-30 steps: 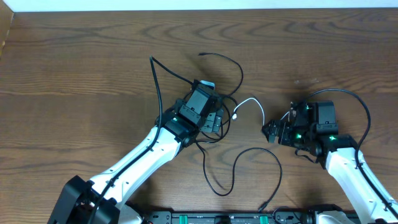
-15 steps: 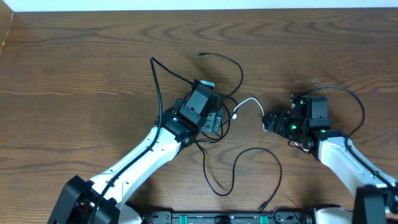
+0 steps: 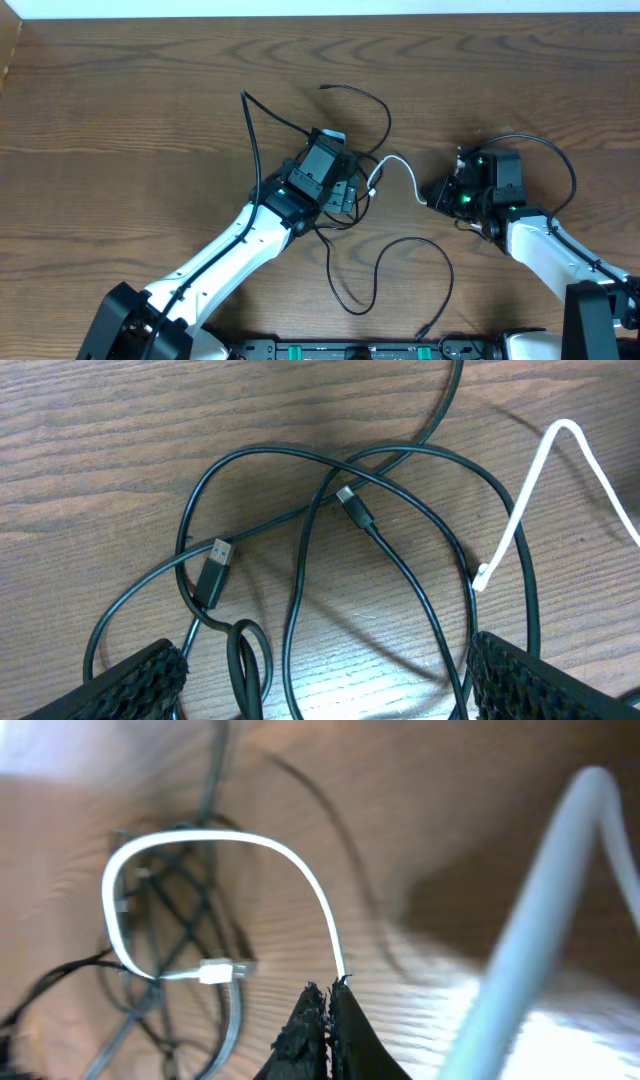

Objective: Untangle cables

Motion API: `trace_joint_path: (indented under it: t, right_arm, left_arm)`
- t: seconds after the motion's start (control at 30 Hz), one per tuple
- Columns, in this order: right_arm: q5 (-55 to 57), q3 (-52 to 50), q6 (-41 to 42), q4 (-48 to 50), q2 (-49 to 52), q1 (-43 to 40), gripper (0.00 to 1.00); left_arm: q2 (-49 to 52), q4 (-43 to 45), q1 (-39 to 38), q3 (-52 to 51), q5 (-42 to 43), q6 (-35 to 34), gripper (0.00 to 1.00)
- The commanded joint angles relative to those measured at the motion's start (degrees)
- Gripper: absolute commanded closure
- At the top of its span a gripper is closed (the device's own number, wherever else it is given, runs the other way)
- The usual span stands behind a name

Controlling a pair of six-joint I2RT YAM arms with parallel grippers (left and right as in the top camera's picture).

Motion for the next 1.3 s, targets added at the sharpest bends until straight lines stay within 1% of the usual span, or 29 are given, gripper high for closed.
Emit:
trace_joint_path:
  t: [0.0, 0.17, 0.2, 0.23, 0.33, 0.43, 0.47, 0.57, 0.7, 0.93, 1.13, 1.27]
  right_arm:
    - [-7.08, -0.22, 3.21, 3.54, 0.04, -0.83, 0.99]
    - [-14.21, -0.22, 10.05, 15.47, 0.04, -2.86, 0.99]
    - [-15.58, -0.22, 13.73, 20.48, 0.04, -3.54, 0.99]
    - [-16.11, -0.22, 15.8, 23.45, 0.04, -3.87, 0.99]
    - [-16.06, -0.22, 22.25, 32.28, 0.04, -4.5, 0.99]
    - [-15.72, -0.22, 26.93, 40.74, 0.04, -5.18, 0.99]
    - [-15.52, -0.22, 29.99, 46.1, 0.04, -5.95, 0.99]
    - [-15.47, -0.22, 33.38, 52.96, 0.04, -8.74, 0.99]
    - [-16.61, -0.22, 32.59, 51.89, 0.04, -13.25, 0.99]
    - [-21.64, -0.22, 27.19, 47.41, 0.04, -24.02, 0.98]
    - [-22.27, -0.13, 20.79, 42.66, 0.04, -33.62, 0.98]
    - [-22.05, 1.14, 14.67, 35.47, 0.04, -39.12, 0.99]
  left_arm:
    - [0.66, -0.31, 0.24, 0.61, 0.07, -0.28, 0.09]
    - [0.66, -0.33, 0.24, 0.61, 0.07, -0.28, 0.09]
    - [0.66, -0.31, 0.24, 0.61, 0.09, -0.28, 0.09]
    - [0.66, -0.31, 0.24, 0.61, 0.07, -0.28, 0.09]
    - [0.66, -0.33, 0.24, 0.61, 0.09, -0.28, 0.09]
    - [0.66, -0.63, 0.24, 0.61, 0.09, -0.28, 0.09]
    - [0.66, -0.94, 0.24, 0.61, 0.07, -0.28, 0.09]
    - [0.66, -1.33, 0.24, 0.61, 0.07, -0.26, 0.09]
    - [0.66, -1.38, 0.24, 0.61, 0.07, -0.28, 0.09]
    - [0.66, -1.36, 0.24, 0.61, 0.07, -0.28, 0.09]
    - [0.66, -1.33, 0.24, 0.61, 0.07, -0.28, 0.09]
    - [0.66, -1.31, 0.24, 0.61, 0.09, -0.31, 0.09]
